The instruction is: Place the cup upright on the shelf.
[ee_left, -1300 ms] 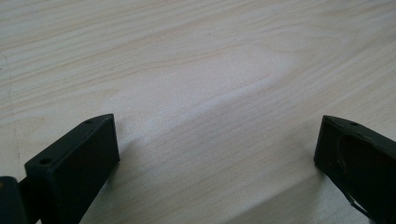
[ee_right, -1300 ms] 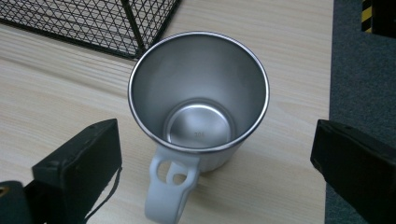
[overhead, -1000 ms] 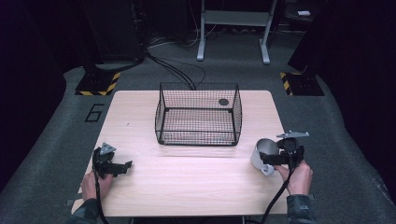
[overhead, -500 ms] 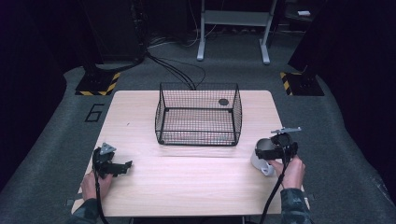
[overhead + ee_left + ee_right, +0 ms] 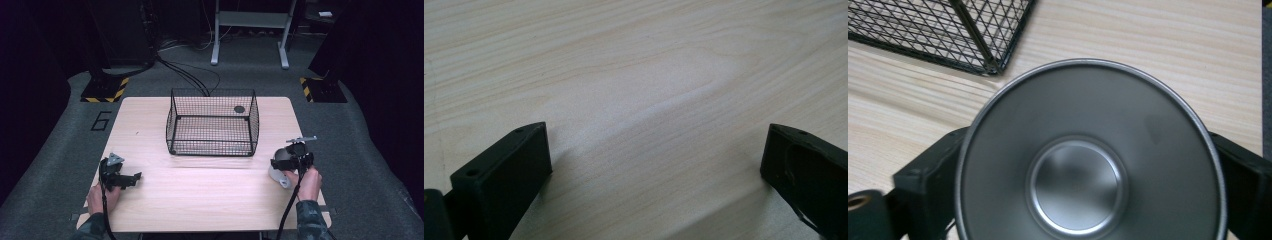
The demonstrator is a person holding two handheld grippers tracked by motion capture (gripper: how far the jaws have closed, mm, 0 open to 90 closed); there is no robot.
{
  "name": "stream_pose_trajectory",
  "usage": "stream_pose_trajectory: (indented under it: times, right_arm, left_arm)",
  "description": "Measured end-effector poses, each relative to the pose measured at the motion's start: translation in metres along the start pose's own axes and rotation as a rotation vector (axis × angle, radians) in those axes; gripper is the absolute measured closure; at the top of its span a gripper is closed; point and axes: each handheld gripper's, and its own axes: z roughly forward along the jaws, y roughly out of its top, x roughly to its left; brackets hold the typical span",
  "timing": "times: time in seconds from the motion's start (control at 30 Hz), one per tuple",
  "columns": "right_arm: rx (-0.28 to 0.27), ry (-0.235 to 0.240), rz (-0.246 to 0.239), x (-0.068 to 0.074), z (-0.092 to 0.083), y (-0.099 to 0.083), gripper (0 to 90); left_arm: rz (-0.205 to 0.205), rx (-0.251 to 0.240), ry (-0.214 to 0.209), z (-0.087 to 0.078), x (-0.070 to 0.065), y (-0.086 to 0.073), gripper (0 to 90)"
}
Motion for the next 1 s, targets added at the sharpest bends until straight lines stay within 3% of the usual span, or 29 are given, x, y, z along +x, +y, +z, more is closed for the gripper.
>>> stream_pose_trajectory:
  times: [0.43, 0.67, 1.0]
  right_arm:
    - [-0.050, -0.008, 0.007, 0.001, 0.001, -0.005, 5.3]
    - [-0.068, 0.013, 0.013, 0.000, -0.003, -0.007, 5.5]
    - [-0.079, 0.019, -0.022, 0.007, -0.015, -0.003, 5.5]
  left_arm:
    - [0.000, -0.005, 0.001, 0.000, 0.000, 0.000, 0.0]
    - [-0.002, -0.002, 0.001, 0.000, 0.000, 0.000, 0.0]
    - [0.000, 0.001, 0.001, 0.000, 0.000, 0.000, 0.0]
